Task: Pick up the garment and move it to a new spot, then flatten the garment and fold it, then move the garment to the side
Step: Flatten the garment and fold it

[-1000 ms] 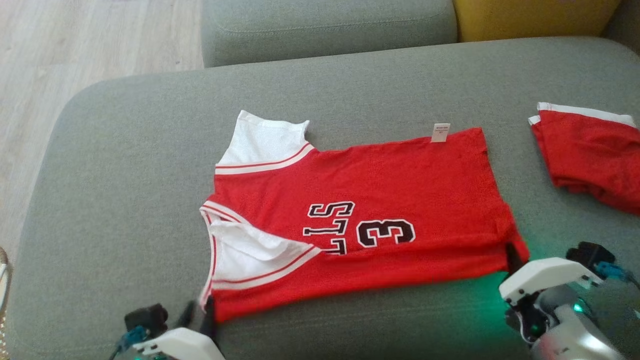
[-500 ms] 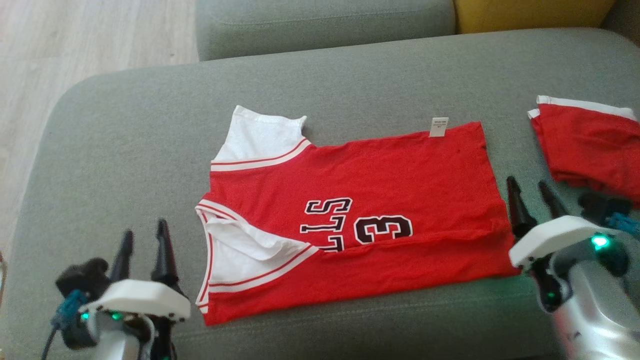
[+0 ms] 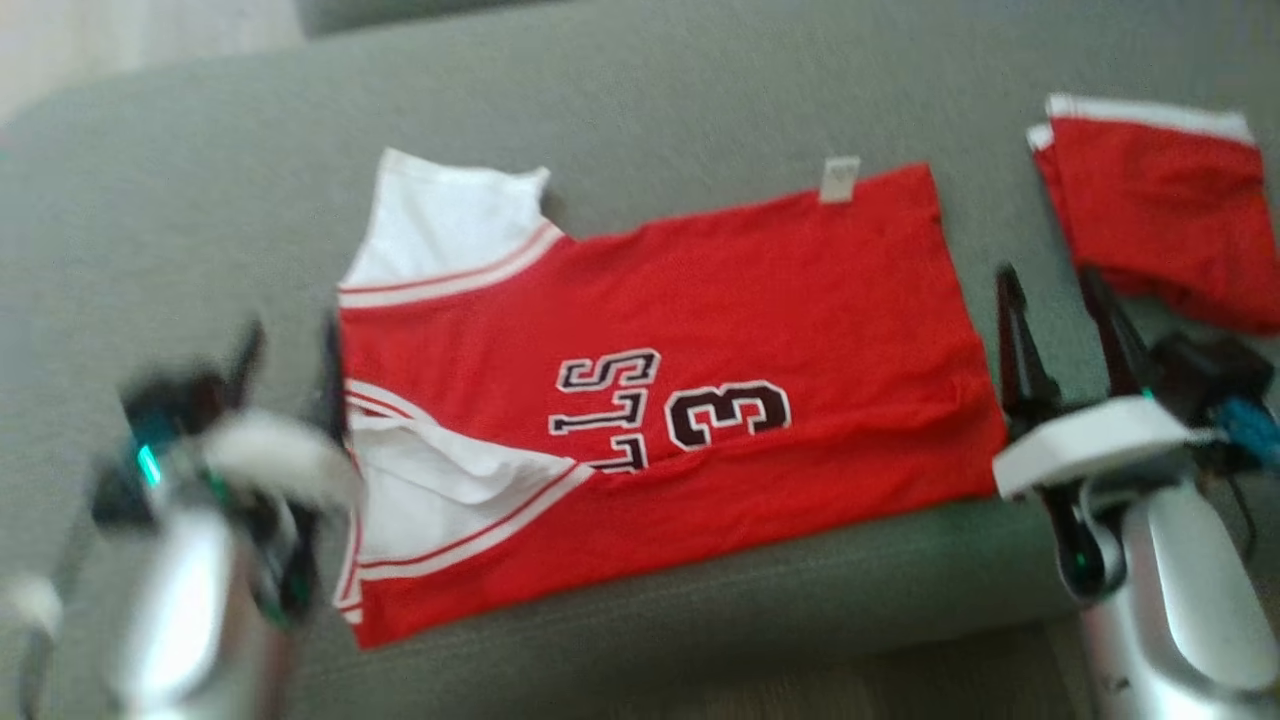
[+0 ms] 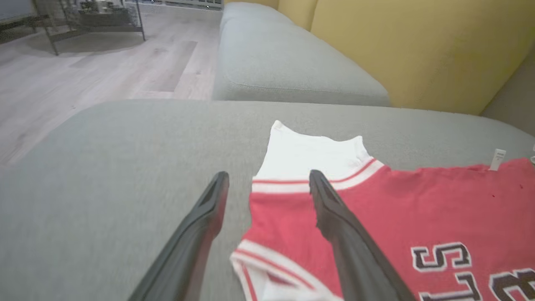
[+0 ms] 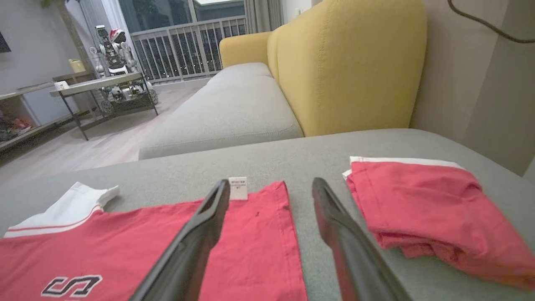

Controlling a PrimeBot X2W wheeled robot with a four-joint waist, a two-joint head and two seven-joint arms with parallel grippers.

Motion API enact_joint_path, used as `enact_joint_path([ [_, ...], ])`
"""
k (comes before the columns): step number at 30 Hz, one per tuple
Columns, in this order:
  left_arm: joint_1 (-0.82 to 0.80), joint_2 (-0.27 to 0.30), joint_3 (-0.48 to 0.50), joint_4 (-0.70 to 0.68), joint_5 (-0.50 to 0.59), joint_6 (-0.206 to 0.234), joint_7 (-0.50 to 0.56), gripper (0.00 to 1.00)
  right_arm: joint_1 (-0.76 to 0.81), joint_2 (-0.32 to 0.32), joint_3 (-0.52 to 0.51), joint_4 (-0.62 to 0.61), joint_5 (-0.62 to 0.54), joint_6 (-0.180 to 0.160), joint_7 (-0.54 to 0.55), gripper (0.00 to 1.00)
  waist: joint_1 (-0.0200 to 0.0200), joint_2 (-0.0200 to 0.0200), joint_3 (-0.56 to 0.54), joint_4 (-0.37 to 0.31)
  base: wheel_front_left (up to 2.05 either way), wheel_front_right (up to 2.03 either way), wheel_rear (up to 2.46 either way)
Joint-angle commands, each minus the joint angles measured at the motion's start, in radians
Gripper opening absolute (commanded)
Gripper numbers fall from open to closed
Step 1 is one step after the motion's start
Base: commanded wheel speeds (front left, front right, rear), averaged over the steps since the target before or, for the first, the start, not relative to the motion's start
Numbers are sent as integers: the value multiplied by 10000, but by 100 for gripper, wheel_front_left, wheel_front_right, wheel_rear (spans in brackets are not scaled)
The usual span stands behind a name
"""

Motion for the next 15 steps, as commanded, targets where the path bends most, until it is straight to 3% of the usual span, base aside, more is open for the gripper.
enact_joint_path([
  [1, -1146, 563, 284, -153, 147, -119, 235, 100, -581, -5, 418, -544, 118, -2, 59, 100, 0, 0, 816, -545, 0, 0, 0],
  [9, -4453, 2212, -449, 1546, 529, -822, 2509, 100, -1463, -1, 1166, -1338, 530, -2, 231, 100, 0, 0, 2120, -1402, 0, 0, 0],
  [15, -6074, 2858, -1000, 2563, 141, -964, 3667, 100, -1791, 0, 1441, -1740, 842, -2, 124, 100, 0, 0, 2692, -1782, 0, 0, 0],
])
